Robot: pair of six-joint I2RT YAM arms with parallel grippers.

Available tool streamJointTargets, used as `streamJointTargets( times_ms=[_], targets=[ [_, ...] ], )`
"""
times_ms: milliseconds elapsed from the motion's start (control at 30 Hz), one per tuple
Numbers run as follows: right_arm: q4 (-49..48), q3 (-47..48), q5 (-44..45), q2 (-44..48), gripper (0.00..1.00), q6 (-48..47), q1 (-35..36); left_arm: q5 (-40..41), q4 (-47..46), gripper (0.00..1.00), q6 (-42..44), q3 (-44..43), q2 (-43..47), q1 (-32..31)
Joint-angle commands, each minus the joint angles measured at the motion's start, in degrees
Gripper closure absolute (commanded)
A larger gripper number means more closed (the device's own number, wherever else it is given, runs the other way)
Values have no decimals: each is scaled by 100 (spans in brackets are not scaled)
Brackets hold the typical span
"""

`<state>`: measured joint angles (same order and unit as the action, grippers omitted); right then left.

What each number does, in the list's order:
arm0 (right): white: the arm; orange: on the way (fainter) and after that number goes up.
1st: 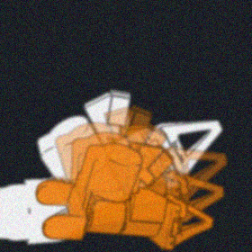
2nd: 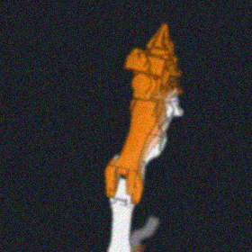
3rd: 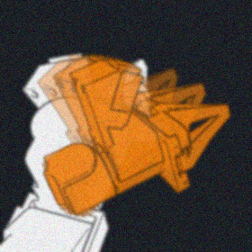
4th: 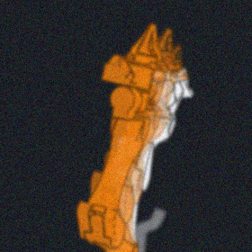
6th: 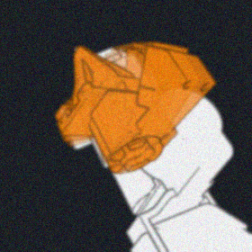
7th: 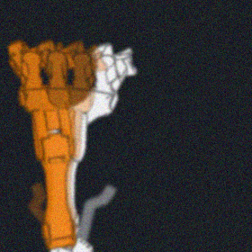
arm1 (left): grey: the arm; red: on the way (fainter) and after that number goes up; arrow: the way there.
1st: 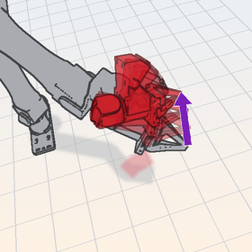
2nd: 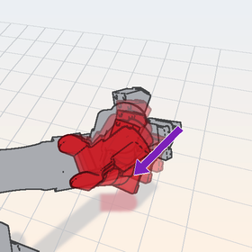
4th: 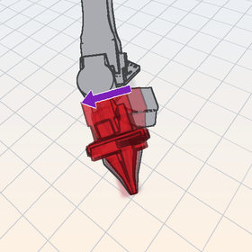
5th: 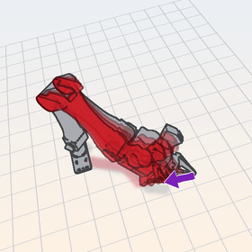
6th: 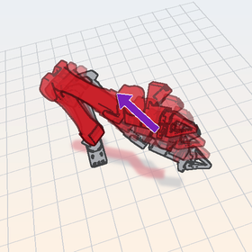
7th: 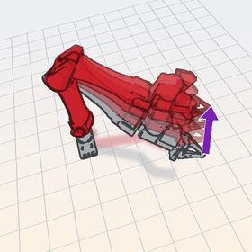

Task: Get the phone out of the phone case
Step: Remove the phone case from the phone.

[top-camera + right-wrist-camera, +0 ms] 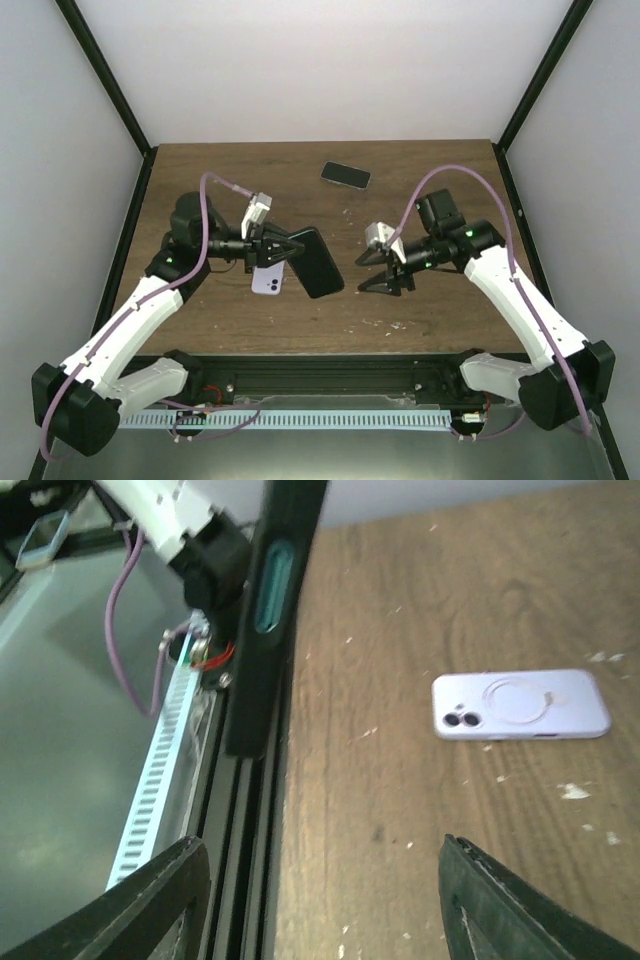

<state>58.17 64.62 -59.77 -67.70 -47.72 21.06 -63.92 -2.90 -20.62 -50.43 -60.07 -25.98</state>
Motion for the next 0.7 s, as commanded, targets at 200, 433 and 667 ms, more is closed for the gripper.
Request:
streamJointTargets(
  times_ms=[200,433,667],
  targets=[
    [-378,-717,1120,359,50,338,1460,-562,-117,100,295,418,223,-4],
    [-620,-509,613,415,58,742,1637,-662,-412,100,-70,537,218,-54],
    [-273,31,533,194,66,571,1693,-733,-716,100,-389,607,157,-61]
  ],
)
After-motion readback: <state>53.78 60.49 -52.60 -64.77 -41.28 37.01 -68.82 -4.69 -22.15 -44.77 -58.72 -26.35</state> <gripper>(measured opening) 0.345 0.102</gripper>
